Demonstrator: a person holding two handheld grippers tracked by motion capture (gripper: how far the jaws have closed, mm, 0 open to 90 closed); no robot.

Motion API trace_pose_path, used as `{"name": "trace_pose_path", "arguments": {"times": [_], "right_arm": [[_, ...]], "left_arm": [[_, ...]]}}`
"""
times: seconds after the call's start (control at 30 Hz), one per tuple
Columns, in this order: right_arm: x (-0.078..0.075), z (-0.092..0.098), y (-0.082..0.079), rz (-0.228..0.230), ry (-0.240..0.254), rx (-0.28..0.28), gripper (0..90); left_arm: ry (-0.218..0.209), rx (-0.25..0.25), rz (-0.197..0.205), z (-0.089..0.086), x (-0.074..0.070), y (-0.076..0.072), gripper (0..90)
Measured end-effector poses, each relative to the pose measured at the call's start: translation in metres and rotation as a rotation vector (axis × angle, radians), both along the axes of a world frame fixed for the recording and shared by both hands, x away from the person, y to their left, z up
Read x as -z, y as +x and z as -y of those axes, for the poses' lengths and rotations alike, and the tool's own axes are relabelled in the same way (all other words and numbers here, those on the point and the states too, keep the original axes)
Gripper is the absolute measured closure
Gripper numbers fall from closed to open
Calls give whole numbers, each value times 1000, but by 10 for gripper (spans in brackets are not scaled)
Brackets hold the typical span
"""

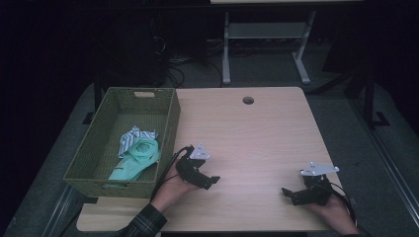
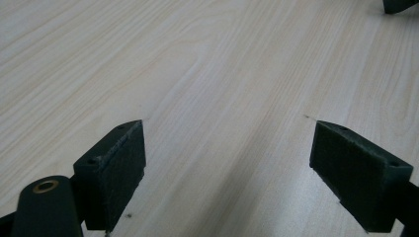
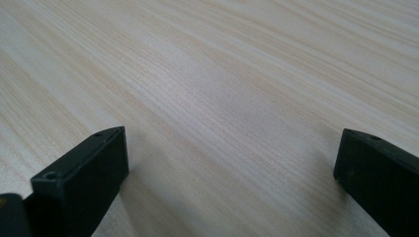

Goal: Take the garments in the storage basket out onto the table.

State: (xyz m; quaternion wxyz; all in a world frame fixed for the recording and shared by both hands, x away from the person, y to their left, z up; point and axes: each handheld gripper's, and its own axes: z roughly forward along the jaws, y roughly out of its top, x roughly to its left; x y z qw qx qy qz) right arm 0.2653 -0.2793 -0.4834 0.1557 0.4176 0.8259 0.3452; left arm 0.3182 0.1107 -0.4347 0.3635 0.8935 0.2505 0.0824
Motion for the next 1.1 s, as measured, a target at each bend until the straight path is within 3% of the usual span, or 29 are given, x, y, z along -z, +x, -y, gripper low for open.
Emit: {"name": "trace_pose_path", "arguments": {"times": [1.1], "right_arm": [[0,0,0,-6,1,5,0]], "left_arm": [[-52,-1,-16,-3,-21,2,134]]}}
